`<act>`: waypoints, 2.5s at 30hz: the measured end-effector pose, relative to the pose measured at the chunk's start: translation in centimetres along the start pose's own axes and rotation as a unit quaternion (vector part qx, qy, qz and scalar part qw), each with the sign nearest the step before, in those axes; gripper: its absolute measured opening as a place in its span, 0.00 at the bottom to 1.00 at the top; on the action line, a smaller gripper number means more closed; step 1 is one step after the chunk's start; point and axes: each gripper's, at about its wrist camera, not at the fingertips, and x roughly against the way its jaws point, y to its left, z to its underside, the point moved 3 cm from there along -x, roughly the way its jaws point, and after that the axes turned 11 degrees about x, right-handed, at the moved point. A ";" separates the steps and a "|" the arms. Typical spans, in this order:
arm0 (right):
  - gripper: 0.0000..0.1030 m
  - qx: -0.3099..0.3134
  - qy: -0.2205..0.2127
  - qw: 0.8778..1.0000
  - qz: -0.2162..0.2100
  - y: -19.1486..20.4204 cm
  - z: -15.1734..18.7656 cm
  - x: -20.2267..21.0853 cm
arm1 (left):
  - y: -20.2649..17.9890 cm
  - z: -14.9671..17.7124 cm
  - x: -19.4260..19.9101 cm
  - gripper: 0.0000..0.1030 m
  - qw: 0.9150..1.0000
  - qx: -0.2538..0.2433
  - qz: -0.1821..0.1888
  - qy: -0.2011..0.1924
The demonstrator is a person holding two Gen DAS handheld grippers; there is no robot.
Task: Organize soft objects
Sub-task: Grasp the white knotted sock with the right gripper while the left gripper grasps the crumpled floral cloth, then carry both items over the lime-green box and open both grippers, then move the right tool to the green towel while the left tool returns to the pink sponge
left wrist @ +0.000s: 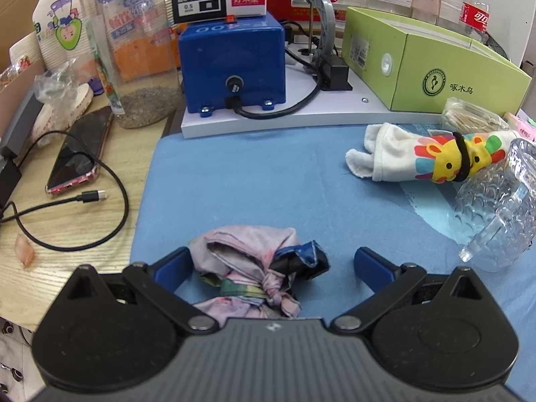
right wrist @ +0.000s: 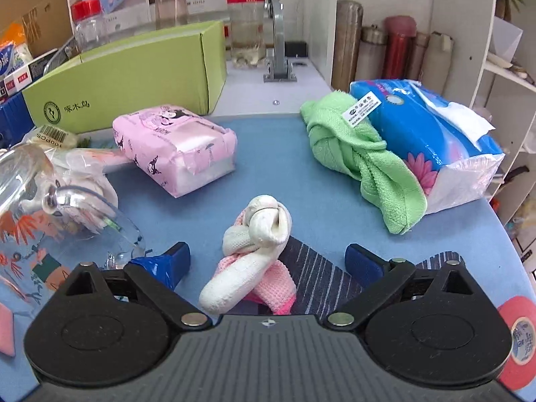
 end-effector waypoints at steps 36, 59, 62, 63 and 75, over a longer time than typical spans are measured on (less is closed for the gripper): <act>0.19 0.049 -0.133 0.984 -0.110 6.2 -21.2 -1.4 | -15.0 -19.8 -0.3 0.53 0.982 0.002 0.167 -0.084; 0.40 0.011 -0.097 0.989 -0.107 4.4 -19.9 -3.4 | -13.8 -16.1 0.6 1.00 0.985 0.005 0.126 -0.114; 0.42 -0.014 -0.102 0.990 -0.100 1.9 -15.9 -0.4 | -12.7 -13.4 2.9 1.00 0.985 0.003 0.122 -0.118; 0.42 -0.024 -0.104 0.990 -0.097 1.3 -14.6 0.4 | -12.2 -12.5 3.7 1.00 0.986 0.005 0.119 -0.120; 0.47 -0.153 -0.110 0.979 -0.074 -2.0 -1.1 6.4 | -10.8 0.8 9.6 1.00 0.990 -0.040 0.104 -0.080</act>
